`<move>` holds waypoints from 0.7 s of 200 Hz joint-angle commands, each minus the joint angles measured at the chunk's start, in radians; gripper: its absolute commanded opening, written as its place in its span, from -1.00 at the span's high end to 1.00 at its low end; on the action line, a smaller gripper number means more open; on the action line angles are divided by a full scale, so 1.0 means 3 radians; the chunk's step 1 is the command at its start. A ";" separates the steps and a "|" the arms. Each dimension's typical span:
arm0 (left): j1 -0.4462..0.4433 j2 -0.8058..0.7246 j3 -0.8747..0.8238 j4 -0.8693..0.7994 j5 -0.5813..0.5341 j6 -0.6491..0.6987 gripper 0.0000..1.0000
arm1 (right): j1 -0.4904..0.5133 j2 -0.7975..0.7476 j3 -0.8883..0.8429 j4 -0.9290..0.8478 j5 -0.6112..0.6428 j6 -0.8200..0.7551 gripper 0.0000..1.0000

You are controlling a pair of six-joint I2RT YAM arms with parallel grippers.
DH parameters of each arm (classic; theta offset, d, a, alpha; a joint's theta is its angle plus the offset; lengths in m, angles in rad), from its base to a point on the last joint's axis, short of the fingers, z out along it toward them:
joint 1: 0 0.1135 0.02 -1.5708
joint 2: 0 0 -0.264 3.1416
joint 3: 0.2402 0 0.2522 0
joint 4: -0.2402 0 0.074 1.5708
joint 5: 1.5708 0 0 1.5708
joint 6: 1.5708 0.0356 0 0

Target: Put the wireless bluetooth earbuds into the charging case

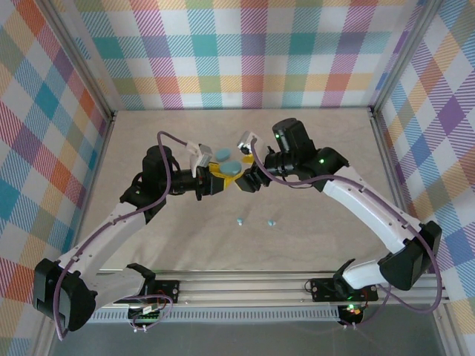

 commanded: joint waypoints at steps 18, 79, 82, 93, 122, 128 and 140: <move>-0.0024 -0.0096 -0.0068 -0.0068 0.0238 0.0061 1.00 | -0.0048 0.0109 0.0245 0.0099 0.0213 0.0097 -0.41; -0.0024 -0.0102 -0.0084 -0.0135 0.0225 0.0116 1.00 | -0.0094 0.0140 0.0342 0.0045 0.0190 0.0097 -0.40; -0.0024 -0.0104 -0.0088 -0.0132 0.0228 0.0116 1.00 | -0.0098 0.0139 0.0344 0.0043 0.0188 0.0094 -0.39; -0.0024 -0.0103 -0.0089 -0.0124 0.0227 0.0109 1.00 | -0.0103 0.0139 0.0344 0.0024 0.0178 0.0084 -0.36; -0.0021 -0.0114 -0.0090 -0.0111 0.0240 0.0098 1.00 | -0.0108 0.0198 0.0382 -0.0048 0.0199 0.0056 -0.34; -0.0024 -0.0117 -0.0094 -0.0111 0.0242 0.0096 1.00 | -0.0110 0.0210 0.0391 -0.0054 0.0215 0.0056 -0.34; -0.0021 -0.0119 -0.0094 -0.0119 0.0239 0.0096 1.00 | -0.0114 0.0226 0.0418 -0.0064 0.0227 0.0075 -0.34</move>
